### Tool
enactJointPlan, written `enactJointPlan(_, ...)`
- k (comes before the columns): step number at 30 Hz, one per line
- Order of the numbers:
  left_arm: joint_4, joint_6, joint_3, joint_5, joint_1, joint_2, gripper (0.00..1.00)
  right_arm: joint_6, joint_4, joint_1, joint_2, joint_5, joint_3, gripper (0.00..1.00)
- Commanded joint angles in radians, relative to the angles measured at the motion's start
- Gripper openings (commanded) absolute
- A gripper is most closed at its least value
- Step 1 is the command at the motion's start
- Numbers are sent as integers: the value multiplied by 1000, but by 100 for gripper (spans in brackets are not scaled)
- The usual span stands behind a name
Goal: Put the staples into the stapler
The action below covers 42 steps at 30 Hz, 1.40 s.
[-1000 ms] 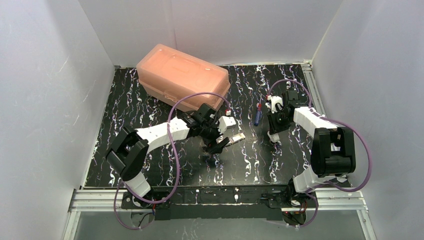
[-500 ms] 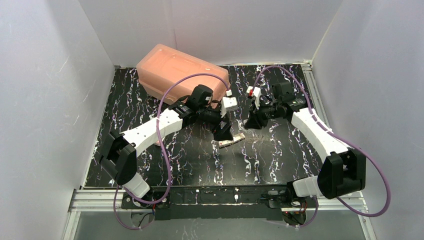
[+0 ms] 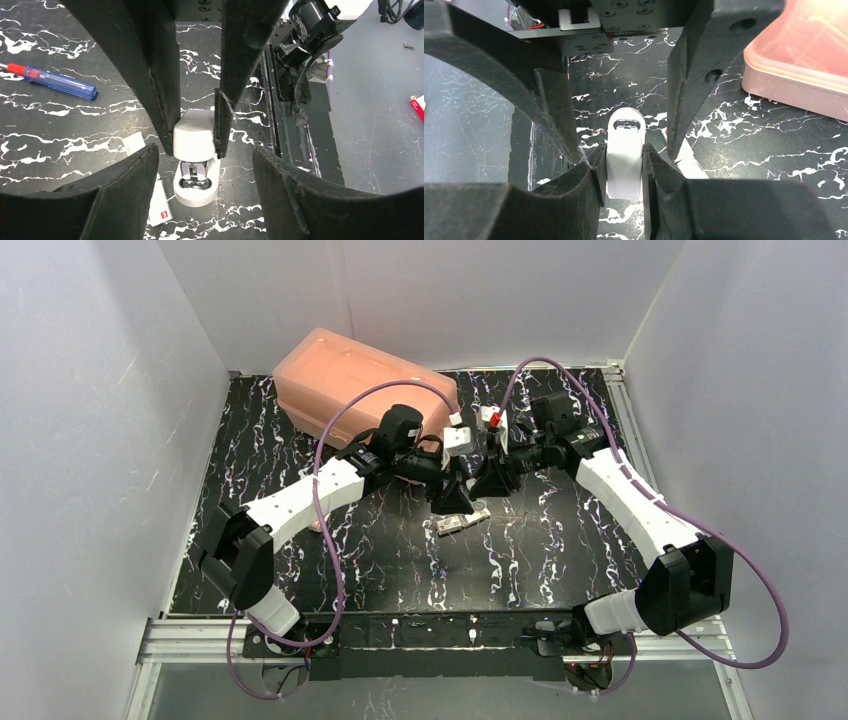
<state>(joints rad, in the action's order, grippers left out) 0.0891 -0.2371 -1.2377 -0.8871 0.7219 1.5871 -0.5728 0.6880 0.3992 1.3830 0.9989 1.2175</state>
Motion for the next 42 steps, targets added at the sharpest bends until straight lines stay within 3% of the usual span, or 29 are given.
enactJointPlan(1,-21,1,26,-63,-4,-11,63,3,-2,1,-26,43,35,1)
enactJointPlan(6,-24,-17,62,-67,-6,-25,52,23,-16,0,-43,34,26,1)
enactJointPlan(11,-38,-3,59,-60,-11,-19,28,41,-34,1,-52,35,14,1)
enactJointPlan(15,-50,22,51,-56,-13,-9,19,52,-48,0,-56,35,8,1)
enactJointPlan(19,-143,105,76,-36,-30,-17,0,77,-75,-25,-67,44,7,1)
enactJointPlan(28,-410,401,253,21,-100,-91,0,359,-388,-191,-178,125,-100,1)
enactJointPlan(33,-511,487,324,21,-101,-96,0,556,-591,-247,-211,148,-179,1)
enactJointPlan(42,-550,431,390,-2,-101,-118,0,507,-556,-251,-248,149,-246,1)
